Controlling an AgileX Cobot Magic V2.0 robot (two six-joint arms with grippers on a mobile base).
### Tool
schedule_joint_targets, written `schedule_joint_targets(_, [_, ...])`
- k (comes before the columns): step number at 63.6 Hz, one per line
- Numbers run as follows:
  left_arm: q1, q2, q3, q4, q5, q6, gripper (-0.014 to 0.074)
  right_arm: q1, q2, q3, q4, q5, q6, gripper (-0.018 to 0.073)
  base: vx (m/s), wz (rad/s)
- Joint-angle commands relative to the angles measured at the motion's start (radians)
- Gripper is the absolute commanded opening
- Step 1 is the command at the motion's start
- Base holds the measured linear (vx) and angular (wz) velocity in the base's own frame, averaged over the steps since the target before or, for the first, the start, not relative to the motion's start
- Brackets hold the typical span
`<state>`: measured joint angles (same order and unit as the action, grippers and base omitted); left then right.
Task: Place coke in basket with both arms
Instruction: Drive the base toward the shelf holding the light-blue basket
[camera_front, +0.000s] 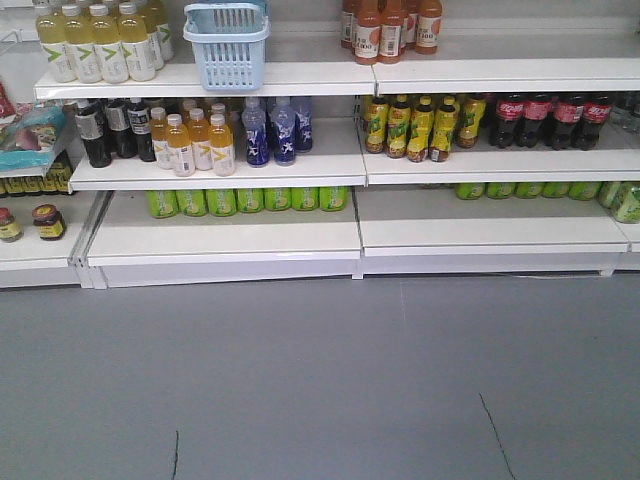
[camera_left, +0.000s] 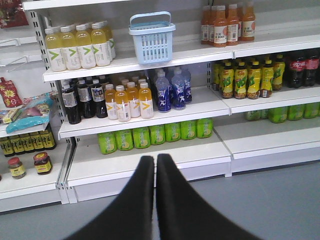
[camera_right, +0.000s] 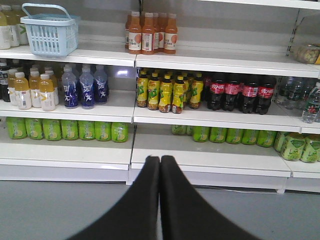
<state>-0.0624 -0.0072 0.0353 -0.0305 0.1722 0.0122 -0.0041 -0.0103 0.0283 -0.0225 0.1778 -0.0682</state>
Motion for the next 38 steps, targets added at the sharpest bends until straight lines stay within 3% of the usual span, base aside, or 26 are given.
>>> schedule_joint_targets(1, [-0.003, -0.020, -0.033, -0.008, -0.072, -0.012, -0.0006, -0.003, -0.013, 0.008, -0.004, -0.070, -0.009, -0.0010, 0.00, 0.00])
schedule_joint_targets(38, [-0.003, -0.020, -0.033, -0.008, -0.072, -0.012, -0.0006, -0.003, -0.013, 0.008, -0.004, -0.070, -0.009, -0.0010, 0.00, 0.00])
